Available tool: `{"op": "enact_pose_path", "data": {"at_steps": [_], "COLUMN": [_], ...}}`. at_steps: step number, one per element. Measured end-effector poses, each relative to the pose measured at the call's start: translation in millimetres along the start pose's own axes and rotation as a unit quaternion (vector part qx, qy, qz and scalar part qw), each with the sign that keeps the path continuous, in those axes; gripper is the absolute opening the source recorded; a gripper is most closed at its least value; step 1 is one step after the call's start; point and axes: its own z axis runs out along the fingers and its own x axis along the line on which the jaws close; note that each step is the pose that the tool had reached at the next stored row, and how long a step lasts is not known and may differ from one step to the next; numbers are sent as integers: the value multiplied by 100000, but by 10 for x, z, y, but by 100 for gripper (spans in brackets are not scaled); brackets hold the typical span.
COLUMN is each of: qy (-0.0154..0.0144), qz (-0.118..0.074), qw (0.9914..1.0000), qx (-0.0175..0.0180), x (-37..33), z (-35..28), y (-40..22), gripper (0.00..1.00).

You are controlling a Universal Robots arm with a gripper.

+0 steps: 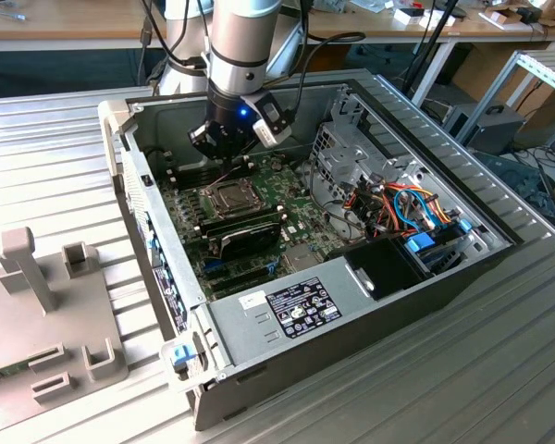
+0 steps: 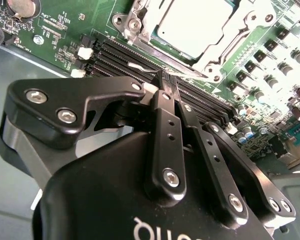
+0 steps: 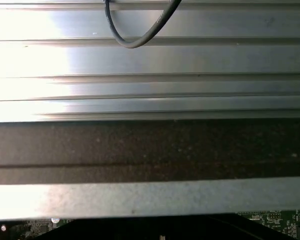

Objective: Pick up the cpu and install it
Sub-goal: 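Install the first cpu locking lever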

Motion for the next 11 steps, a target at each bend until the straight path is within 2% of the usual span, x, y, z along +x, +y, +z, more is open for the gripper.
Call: {"op": "enact_pose_path", "data": {"at_steps": [11], "qy": [12], "qz": [-15], "qw": [100000], "qx": [30], "x": [1], "z": [43], "y": [-3], "gripper": [11]}}
